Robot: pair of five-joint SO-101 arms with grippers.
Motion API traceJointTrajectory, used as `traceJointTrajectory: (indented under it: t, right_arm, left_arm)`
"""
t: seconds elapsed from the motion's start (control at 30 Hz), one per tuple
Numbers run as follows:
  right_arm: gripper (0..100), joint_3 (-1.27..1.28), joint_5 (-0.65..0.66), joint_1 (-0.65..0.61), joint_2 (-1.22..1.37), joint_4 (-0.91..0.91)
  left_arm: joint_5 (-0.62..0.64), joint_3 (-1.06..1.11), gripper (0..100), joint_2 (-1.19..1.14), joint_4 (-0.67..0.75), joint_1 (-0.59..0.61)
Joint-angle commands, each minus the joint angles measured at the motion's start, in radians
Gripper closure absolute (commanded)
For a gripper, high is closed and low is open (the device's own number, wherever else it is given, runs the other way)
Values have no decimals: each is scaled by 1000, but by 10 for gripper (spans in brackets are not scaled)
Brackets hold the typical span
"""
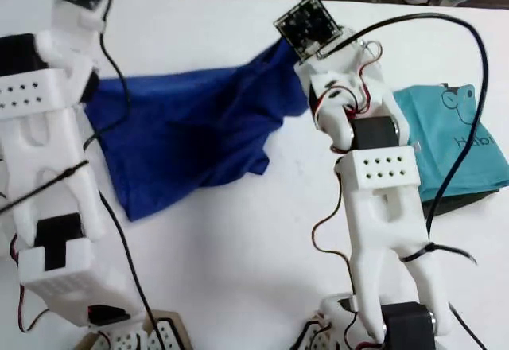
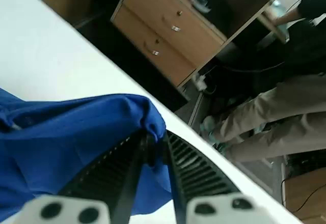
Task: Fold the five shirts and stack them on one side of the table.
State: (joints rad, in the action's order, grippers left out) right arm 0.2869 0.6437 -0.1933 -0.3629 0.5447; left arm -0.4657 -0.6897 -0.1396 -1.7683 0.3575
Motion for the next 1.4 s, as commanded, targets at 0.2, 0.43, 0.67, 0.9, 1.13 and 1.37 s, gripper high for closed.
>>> traceJointTrajectory:
  t: [0.2, 0.43, 0.67, 0.9, 1.13, 1.37]
  right_arm:
    - [978, -279, -3, -22, -225, 206]
    - [978, -242, 0, -28, -223, 318]
    - [978, -87, 2, -28, -87, 223]
    - [978, 12, 2, -31, 87, 81]
    - [978, 15, 2, -28, 202, 39]
    - [978, 15, 2, -28, 265, 16]
  left_arm:
    - [28, -108, 974, 249, -17, -66]
    - [18, 317, 974, 267, 72, -98]
    - [-34, 832, 974, 267, 443, -95]
    - [-52, 1053, 963, 267, 634, -75]
    - [-52, 1049, 804, 270, 617, -48]
    - [-43, 931, 805, 269, 493, -87]
